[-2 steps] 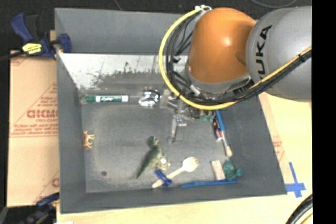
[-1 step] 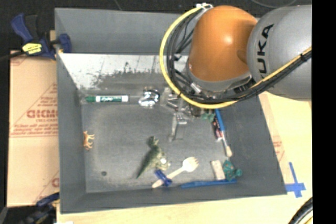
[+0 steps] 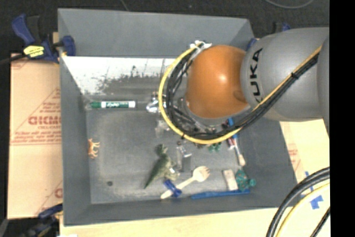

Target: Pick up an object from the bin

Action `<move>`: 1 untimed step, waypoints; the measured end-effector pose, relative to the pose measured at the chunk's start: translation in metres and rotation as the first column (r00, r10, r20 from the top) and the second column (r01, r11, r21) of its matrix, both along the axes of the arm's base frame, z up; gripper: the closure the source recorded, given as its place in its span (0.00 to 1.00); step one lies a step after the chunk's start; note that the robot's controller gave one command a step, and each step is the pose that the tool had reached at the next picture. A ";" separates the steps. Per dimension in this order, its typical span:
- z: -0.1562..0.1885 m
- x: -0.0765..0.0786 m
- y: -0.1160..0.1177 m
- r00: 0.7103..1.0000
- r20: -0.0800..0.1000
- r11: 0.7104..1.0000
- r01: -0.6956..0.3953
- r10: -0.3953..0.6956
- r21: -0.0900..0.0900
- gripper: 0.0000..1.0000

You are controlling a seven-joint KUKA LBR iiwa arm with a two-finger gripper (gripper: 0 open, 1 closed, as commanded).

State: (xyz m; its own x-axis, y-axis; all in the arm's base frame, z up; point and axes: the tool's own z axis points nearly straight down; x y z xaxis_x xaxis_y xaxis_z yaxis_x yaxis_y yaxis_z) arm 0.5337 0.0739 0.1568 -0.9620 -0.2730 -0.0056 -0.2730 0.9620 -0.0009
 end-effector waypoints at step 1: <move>0.004 -0.028 0.009 0.981 0.003 0.981 -0.196 0.196 -0.001 0.00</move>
Offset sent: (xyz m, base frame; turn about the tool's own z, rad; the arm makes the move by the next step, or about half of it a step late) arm -0.0575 -0.0650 -0.0218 -0.2545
